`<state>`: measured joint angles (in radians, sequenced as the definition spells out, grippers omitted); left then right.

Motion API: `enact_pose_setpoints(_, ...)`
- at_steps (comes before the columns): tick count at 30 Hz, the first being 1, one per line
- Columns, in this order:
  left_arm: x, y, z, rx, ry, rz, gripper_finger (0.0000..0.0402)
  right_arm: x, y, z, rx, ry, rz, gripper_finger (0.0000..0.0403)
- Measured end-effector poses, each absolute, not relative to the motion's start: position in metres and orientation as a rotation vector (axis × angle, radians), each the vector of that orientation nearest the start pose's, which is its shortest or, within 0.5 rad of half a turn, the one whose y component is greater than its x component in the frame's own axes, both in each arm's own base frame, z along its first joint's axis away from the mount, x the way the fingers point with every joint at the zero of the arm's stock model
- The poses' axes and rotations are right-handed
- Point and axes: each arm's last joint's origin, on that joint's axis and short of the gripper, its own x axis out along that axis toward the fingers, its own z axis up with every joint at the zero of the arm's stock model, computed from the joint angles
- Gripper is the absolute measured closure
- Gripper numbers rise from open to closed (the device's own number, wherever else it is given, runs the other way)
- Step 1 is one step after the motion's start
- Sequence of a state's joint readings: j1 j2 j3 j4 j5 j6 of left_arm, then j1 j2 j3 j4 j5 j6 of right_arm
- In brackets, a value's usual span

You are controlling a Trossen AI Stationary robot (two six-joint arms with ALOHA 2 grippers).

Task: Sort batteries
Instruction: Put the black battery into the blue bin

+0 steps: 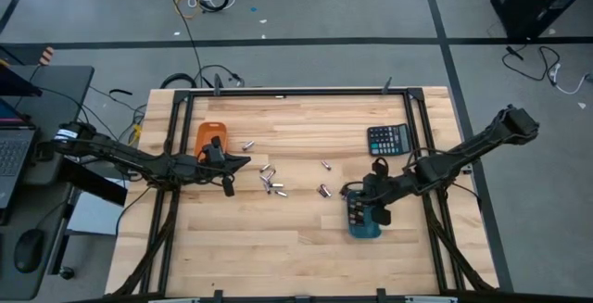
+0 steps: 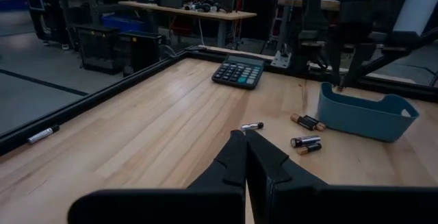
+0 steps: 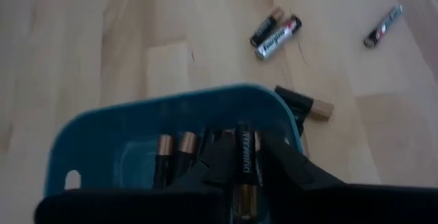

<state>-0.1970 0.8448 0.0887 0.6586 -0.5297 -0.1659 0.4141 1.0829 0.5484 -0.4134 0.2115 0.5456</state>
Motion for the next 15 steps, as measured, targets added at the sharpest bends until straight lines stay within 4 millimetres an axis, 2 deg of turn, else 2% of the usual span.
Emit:
enact_pose_setpoints(7, 0.156, -0.016, 0.167, -0.131, 0.063, 0.339, 0.0401, 0.184, 0.074, 0.192, 0.223, 0.882, -0.06, 0.0323)
enact_pose_setpoints(12, 0.156, -0.016, 0.167, -0.128, 0.064, 0.339, 0.0401, 0.205, 0.072, 0.217, 0.172, 0.674, -0.099, 0.0331)
enact_pose_setpoints(15, 0.156, -0.016, 0.168, -0.128, 0.063, 0.339, 0.0401, 0.217, 0.07, 0.226, 0.116, 0.632, -0.124, 0.0339)
